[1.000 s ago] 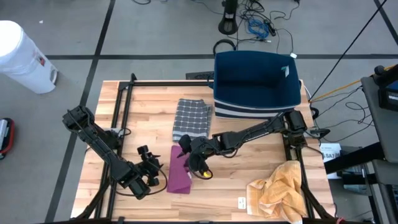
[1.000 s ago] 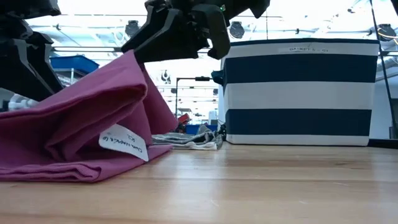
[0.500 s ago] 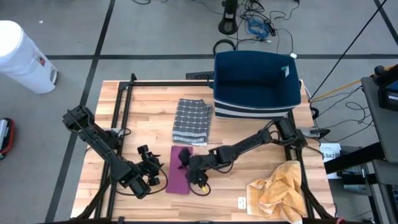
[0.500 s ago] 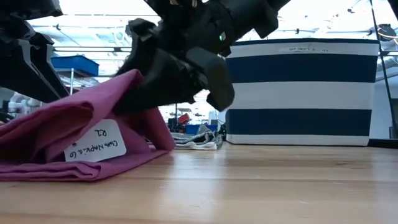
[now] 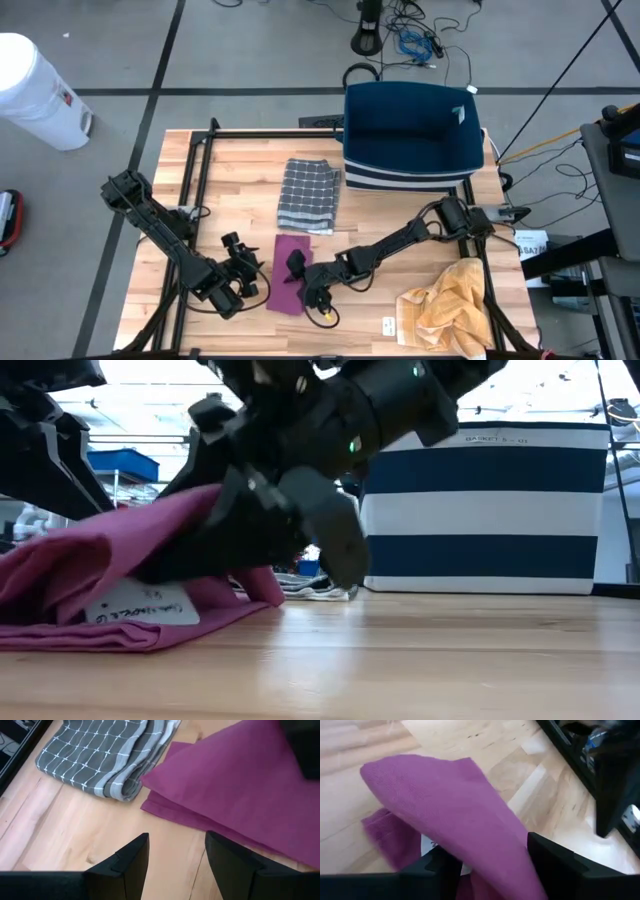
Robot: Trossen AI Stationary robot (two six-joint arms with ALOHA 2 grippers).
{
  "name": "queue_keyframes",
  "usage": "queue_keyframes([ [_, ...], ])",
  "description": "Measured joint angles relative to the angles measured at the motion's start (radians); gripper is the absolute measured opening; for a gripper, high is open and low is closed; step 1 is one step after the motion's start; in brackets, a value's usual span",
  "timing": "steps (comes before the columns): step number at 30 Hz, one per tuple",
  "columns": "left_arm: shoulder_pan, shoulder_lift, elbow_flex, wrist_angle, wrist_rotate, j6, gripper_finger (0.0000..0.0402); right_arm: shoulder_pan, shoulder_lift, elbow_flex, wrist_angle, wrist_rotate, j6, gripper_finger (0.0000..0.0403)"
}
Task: Fold towel
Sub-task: Fold the pink towel
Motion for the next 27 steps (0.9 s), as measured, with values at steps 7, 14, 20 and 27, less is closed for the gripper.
queue_keyframes([
  [7,0.023,0.0,0.0,0.083,0.071,0.063,0.0202,0.026,0.033,-0.001,0.137,0.122,-0.031,0.0206],
  [14,0.071,0.0,0.0,0.138,0.091,0.132,0.0202,0.031,0.033,-0.001,0.233,0.093,-0.023,0.0206],
  [20,0.097,0.0,0.0,0.138,0.075,0.152,0.0202,0.031,0.033,-0.001,0.26,0.04,0.049,0.0206],
  [27,0.118,0.0,0.0,0.138,0.13,0.154,0.0202,0.029,0.032,0.0,0.066,0.042,0.039,0.0211],
])
